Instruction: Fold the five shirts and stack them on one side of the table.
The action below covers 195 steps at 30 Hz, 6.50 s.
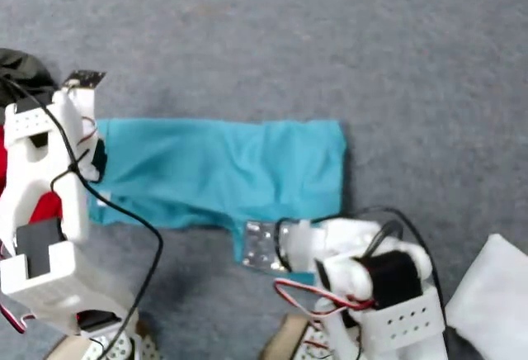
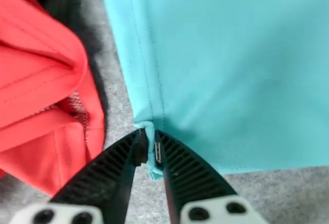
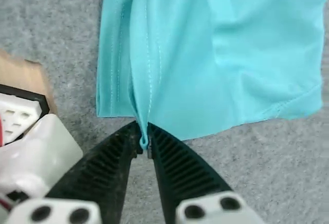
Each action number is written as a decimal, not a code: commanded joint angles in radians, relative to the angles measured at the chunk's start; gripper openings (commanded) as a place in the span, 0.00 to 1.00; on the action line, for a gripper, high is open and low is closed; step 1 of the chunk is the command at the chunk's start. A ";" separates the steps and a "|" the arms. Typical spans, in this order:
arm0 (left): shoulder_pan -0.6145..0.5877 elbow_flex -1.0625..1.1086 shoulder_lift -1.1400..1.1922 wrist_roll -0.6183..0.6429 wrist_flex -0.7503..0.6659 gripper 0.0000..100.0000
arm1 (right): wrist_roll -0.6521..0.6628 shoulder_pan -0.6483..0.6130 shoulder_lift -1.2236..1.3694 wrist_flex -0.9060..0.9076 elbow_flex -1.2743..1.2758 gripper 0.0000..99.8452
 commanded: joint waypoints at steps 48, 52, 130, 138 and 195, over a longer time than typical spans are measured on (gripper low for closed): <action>0.138 -0.605 0.538 0.537 0.057 0.02 | -0.331 0.205 1.265 -0.868 -0.527 0.01; 0.066 -0.713 0.644 0.534 0.064 0.02 | -0.296 0.282 1.454 -0.931 -0.588 0.01; -0.021 0.017 -0.071 0.239 0.086 0.02 | -0.290 -0.390 0.774 -0.344 -0.087 0.14; -0.066 0.221 -0.137 0.233 -0.141 0.02 | -0.186 -0.177 0.782 -0.503 0.128 0.14; -0.107 0.276 -0.143 0.305 -0.292 0.02 | -0.339 -0.458 1.075 -0.661 -0.180 0.26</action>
